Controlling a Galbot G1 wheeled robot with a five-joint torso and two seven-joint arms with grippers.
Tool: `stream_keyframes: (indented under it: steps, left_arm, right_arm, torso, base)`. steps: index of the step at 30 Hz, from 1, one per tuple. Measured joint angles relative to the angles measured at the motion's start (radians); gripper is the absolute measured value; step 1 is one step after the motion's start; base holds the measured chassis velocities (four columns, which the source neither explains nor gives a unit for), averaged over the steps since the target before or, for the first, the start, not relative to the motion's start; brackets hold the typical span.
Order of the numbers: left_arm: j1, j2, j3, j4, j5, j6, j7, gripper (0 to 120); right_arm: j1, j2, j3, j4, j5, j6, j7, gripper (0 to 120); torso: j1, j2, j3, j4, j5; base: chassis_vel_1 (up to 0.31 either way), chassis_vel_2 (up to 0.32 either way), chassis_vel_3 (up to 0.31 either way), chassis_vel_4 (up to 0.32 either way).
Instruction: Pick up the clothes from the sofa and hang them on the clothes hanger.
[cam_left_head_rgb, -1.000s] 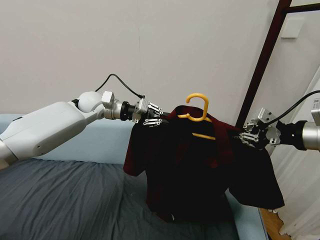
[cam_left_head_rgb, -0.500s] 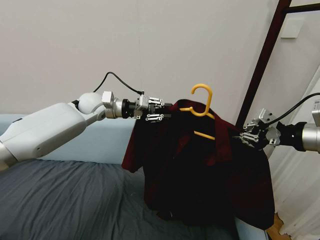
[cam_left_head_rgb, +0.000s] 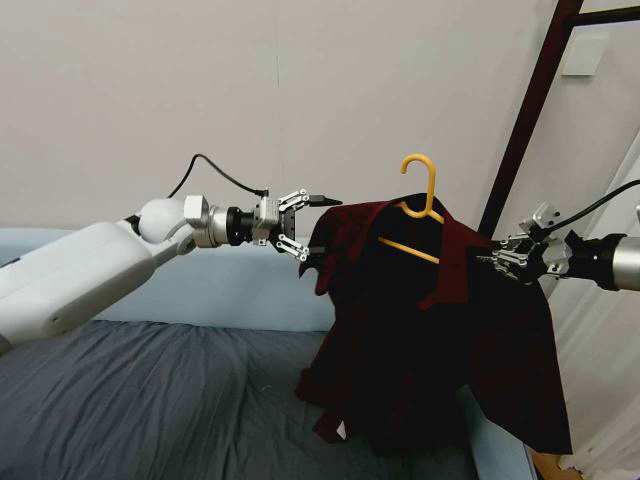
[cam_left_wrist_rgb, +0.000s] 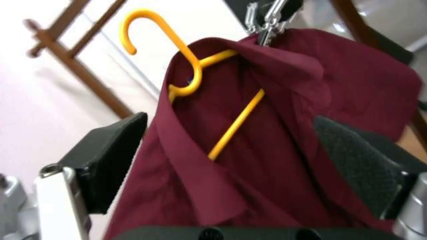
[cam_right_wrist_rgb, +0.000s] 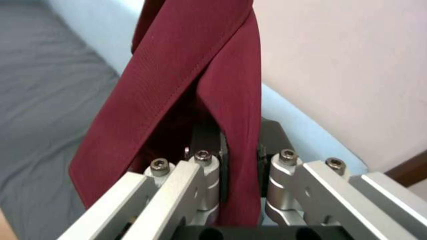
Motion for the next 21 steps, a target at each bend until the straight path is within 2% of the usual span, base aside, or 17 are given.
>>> stream_keyframes:
  steps: [4, 5, 8, 9, 11, 13, 18, 21]
  left_arm:
    - [0.165, 0.026, -0.130, -0.094, 0.041, 0.069, -0.178, 100]
    - [0.165, 0.026, -0.130, -0.094, 0.041, 0.069, -0.178, 100]
    - [0.271, 0.019, -0.195, -0.179, 0.071, 0.141, -0.413, 100]
    - [0.271, 0.019, -0.195, -0.179, 0.071, 0.141, -0.413, 100]
    - [0.307, 0.002, -0.208, -0.225, 0.082, 0.200, -0.568, 100]
    - [0.320, -0.023, -0.209, -0.257, 0.075, 0.248, -0.674, 100]
    - [0.316, -0.060, -0.192, -0.280, 0.062, 0.299, -0.772, 100]
    - [0.311, -0.070, -0.175, -0.288, 0.059, 0.315, -0.793, 100]
  right_arm:
    - [0.009, 0.013, 0.024, 0.001, 0.088, -0.014, 0.053, 8]
    - [0.009, 0.013, 0.024, 0.001, 0.088, -0.014, 0.053, 8]
    - [0.012, 0.022, 0.052, 0.016, 0.164, -0.023, 0.098, 8]
    - [0.012, 0.022, 0.052, 0.016, 0.164, -0.023, 0.098, 8]
    - [0.014, 0.023, 0.061, 0.027, 0.184, -0.031, 0.116, 8]
    - [0.014, 0.021, 0.071, 0.043, 0.241, -0.055, 0.159, 8]
    - [0.014, 0.021, 0.083, 0.060, 0.301, -0.077, 0.208, 8]
    - [0.015, 0.023, 0.083, 0.064, 0.304, -0.078, 0.213, 8]
  torso:
    - [0.000, 0.000, 0.000, 0.0002, -0.0002]
    - [0.000, 0.000, 0.000, 0.0002, -0.0002]
    - [0.000, 0.000, 0.000, 0.0000, 0.0000]
    - [0.000, 0.000, 0.000, 0.0000, 0.0000]
    - [0.000, 0.000, 0.000, 0.0000, -0.0001]
    - [0.000, 0.000, 0.000, -0.0002, 0.0000]
    - [0.000, 0.000, 0.000, -0.0003, 0.0003]
    - [0.000, 0.000, 0.000, -0.0002, 0.0003]
  base:
    - [0.000, 0.000, 0.000, 0.000]
    - [0.000, 0.000, 0.000, 0.000]
    - [0.000, 0.000, 0.000, 0.000]
    - [0.000, 0.000, 0.000, 0.000]
    - [0.000, 0.000, 0.000, 0.000]
    - [0.000, 0.000, 0.000, 0.000]
    - [0.000, 0.000, 0.000, 0.000]
    - [0.000, 0.000, 0.000, 0.000]
